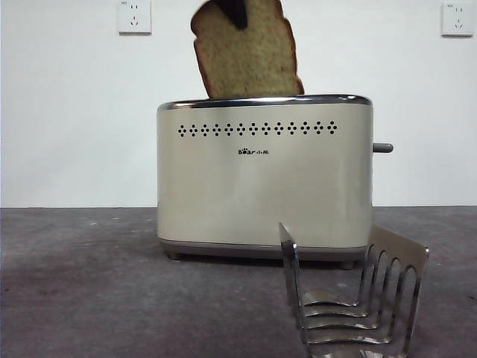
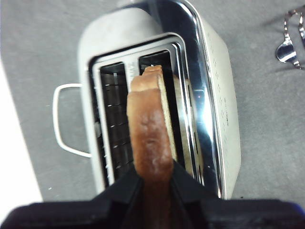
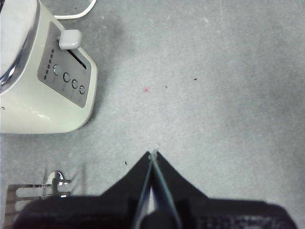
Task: Pick up a slice of bread from the rack,put the bread on the toaster,press the button
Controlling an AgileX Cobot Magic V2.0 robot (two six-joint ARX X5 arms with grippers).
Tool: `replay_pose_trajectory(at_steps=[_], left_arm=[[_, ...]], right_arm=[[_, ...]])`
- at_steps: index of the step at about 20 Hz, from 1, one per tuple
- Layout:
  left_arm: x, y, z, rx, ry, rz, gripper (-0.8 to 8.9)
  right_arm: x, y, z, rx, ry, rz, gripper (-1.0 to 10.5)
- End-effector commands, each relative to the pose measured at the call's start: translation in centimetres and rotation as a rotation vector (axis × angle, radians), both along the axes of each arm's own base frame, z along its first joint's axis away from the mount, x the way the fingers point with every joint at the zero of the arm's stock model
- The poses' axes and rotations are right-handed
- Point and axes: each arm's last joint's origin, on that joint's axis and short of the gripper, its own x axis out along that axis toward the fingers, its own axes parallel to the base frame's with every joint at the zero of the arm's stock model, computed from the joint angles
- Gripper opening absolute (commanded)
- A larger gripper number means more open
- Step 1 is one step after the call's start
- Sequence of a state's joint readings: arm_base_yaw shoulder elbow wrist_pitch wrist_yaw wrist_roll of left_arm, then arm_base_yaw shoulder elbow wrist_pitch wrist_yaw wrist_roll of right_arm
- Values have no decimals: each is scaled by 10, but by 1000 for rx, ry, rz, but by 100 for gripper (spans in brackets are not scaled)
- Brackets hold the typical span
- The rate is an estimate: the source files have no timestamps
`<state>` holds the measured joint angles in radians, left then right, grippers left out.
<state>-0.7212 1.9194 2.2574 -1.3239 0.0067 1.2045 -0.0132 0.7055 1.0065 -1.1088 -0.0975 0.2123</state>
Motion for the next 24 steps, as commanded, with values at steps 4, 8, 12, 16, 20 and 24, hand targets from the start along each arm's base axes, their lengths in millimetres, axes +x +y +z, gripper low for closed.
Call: replay_pose_trajectory(at_steps=[4,8,12,16,20,24], left_arm=[[9,-9,-14,33,20,-21,-13],[15,-18,-29,62,45,-26,-13],[23,-27,-45,103,65,-22,-13],[27,-33,-53,116,55,-16,-13],[28,-36,-51,78,46,-22,-4],[27,-37,-51,39,81,-31,-3]], right_arm=[[5,0,0,-16,4,18,-1],[10,0,-2,-23,27,26,-1],[14,0,-3,-23,30,27,-1],[16,0,-3,-28,33,31,-1],[17,0,-3,-36,31,41,-1],[17,0,-3,-40,31,45,-1]])
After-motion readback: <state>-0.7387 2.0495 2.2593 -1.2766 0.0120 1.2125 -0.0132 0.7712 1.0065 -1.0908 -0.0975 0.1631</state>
